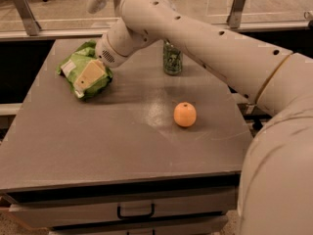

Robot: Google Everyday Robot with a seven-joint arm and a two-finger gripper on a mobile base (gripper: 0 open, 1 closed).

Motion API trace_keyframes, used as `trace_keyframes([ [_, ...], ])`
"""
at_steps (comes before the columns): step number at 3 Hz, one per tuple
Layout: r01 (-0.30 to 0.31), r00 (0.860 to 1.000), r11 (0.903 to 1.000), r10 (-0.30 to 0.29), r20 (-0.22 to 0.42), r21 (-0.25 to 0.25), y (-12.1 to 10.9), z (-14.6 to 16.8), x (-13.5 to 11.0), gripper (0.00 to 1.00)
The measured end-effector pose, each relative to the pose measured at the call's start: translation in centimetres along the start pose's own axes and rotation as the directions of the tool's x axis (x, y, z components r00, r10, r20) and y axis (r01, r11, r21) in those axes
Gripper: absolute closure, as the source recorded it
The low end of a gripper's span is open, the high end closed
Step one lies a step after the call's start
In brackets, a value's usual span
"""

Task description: Pick green rice chip bag

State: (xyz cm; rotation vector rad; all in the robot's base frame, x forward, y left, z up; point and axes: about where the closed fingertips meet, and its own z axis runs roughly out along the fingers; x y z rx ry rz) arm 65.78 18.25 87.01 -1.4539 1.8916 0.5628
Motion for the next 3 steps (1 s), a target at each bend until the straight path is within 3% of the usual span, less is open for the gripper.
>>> trace_keyframes([
  [2, 0.088, 0.995, 0.9959, -0.087, -0.049, 0.018, 0.3, 1.4, -1.6, 0.65],
  [3, 0.127, 0.991, 0.9909, -0.124, -0.053, 0.045, 0.4, -0.3, -2.4, 0.88],
])
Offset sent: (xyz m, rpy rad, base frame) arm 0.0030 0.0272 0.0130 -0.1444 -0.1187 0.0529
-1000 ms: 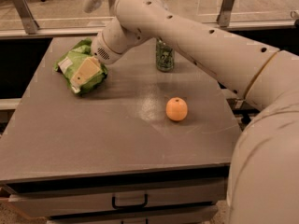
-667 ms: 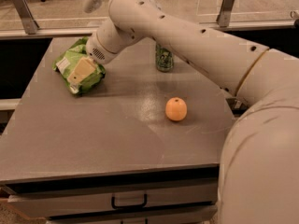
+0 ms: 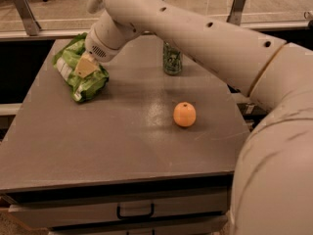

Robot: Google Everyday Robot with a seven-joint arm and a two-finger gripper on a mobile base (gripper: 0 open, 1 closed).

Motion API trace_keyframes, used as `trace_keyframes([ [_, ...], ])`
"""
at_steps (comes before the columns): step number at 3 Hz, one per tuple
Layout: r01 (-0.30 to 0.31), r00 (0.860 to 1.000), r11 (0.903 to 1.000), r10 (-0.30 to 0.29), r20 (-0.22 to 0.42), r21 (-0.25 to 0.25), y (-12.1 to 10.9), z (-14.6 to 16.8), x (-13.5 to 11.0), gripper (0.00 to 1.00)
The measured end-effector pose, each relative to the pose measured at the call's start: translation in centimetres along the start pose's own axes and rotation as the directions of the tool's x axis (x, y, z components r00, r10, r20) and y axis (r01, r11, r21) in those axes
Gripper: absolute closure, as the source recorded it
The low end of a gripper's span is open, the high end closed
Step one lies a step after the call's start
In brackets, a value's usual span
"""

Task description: Pick green rice chip bag

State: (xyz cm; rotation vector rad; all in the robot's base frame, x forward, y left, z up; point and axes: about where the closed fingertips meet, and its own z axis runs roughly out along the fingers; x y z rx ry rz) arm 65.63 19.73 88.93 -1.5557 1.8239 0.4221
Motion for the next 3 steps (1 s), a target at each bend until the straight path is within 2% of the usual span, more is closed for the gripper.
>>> trace_keyframes([
  [1, 0.023, 0.999, 0.9996, -0.023, 0.025, 0.017, 0.5, -2.7, 0.0, 1.00],
  [2, 0.025, 0.997, 0.9997, -0.025, 0.069, 0.008, 1.1, -9.2, 2.9, 1.00],
  [3, 0.025, 0.997, 0.9997, -0.025, 0.069, 0.008, 1.1, -9.2, 2.9, 1.00],
])
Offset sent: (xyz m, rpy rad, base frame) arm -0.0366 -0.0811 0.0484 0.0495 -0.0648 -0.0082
